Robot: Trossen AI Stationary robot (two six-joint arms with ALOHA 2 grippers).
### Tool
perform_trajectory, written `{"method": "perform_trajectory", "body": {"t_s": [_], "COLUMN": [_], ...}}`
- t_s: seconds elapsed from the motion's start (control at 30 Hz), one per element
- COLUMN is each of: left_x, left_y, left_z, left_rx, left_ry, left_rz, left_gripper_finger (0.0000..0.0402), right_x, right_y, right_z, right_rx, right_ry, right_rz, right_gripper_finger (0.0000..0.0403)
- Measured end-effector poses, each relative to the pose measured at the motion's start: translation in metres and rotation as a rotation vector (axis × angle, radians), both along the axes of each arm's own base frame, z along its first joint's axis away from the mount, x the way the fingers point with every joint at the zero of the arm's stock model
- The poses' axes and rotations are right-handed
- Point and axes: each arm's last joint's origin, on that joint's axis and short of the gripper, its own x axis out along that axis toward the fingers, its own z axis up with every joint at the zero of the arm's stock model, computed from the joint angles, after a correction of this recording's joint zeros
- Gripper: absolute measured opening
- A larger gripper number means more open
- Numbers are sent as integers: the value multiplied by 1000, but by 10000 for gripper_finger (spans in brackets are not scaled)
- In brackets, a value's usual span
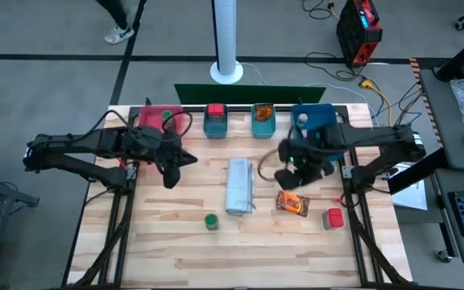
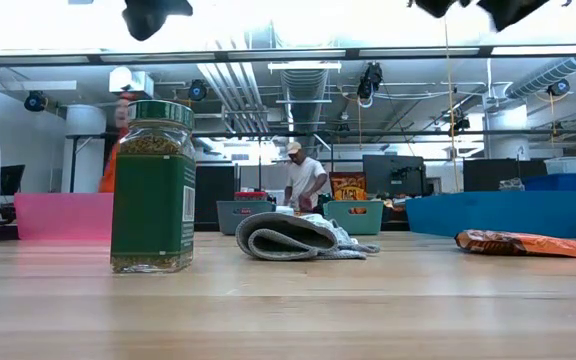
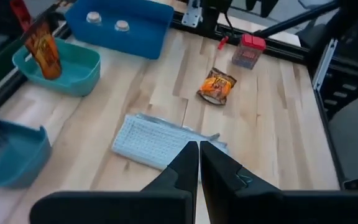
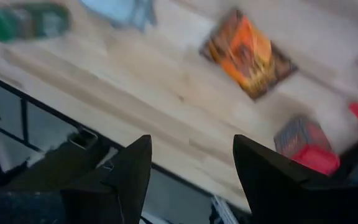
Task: Sort spices by type
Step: Put the red seasoning can into the dark green bin
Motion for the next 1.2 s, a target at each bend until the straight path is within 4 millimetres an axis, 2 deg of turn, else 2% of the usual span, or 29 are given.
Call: {"method": "perform_trajectory", "body": {"t_s": [0.2, 0.37, 0.53, 0.63, 0.83, 1.2], "left_x": [-2, -2, -4, -4, -1, 2], "left_y": [0, 0, 2, 3, 4, 6], "left_z": [11, 23, 28, 27, 24, 24], "left_rx": [85, 143, 209, 224, 220, 237], "left_ry": [-25, -57, -63, -57, -34, -38], "left_rz": [-52, -79, -29, -2, 17, 92], "left_gripper_finger": [0, 0, 0, 0, 0, 0], "right_x": [-9, -19, -45, -62, -94, -123], "right_y": [36, 49, 51, 48, 45, 43], "right_z": [-4, -3, 1, 1, -23, -58], "right_rx": [20, 7, -31, -32, -56, -26], "right_ry": [72, 139, 232, 202, 263, 232], "right_rz": [-13, -57, -91, -134, -179, -157], "right_gripper_finger": [215, 215, 215, 215, 221, 309]}}
